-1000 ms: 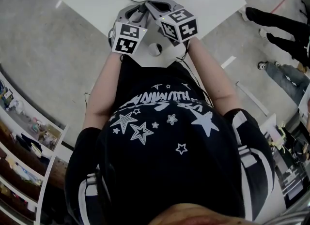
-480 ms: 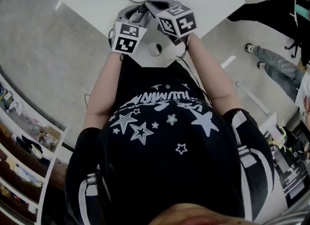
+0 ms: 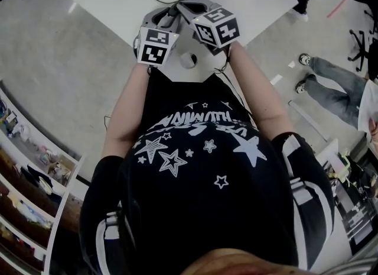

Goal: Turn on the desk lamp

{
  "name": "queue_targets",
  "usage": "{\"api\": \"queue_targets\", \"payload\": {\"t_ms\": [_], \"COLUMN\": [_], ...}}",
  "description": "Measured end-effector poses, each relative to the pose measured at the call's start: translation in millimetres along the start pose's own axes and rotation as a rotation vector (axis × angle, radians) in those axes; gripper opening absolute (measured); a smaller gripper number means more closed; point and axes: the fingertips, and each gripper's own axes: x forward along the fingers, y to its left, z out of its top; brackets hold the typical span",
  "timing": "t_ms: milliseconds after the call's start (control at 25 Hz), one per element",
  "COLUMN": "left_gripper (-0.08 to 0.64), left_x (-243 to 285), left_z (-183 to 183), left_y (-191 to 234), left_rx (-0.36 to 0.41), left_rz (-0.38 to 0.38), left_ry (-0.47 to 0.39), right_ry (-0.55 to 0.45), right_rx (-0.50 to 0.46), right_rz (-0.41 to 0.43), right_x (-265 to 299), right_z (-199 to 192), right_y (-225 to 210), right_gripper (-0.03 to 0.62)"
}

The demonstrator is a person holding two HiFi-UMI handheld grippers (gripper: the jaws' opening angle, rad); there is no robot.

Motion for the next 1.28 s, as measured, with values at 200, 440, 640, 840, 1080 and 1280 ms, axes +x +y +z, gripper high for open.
{"api": "queue_targets", "payload": {"t_ms": [200, 440, 640, 840, 1080, 1280], "left_gripper": [0.137, 0.137, 0.138, 0.138, 0.138, 0.138], "left_x": [-1, -7, -23, -51, -95, -114], "left_z": [4, 4, 12, 24, 24, 7], "left_y": [-2, -5, -10, -26, -38, -35], "left_rx": [-0.014, -0.047, -0.063, -0.087, -0.112, -0.126], "left_rz": [0.011, 0.012, 0.072, 0.129, 0.153, 0.134], "left_ry": [0.002, 0.009, -0.031, -0.088, -0.124, -0.142], "right_ry": [-0.031, -0.082, -0.100, -0.124, -0.115, -0.131], "right_rx": [-0.014, 0.022, 0.020, 0.008, -0.036, -0.023], "right_rz": [0.001, -0.010, -0.003, 0.030, 0.069, 0.042], "right_x": [-16, -41, -65, -84, -92, -87], "right_z": [3, 2, -5, -8, -5, -18], "right_y": [2, -3, -7, -2, 25, 40], "right_gripper": [0.006, 0.006, 0.006, 0.006, 0.006, 0.006]}}
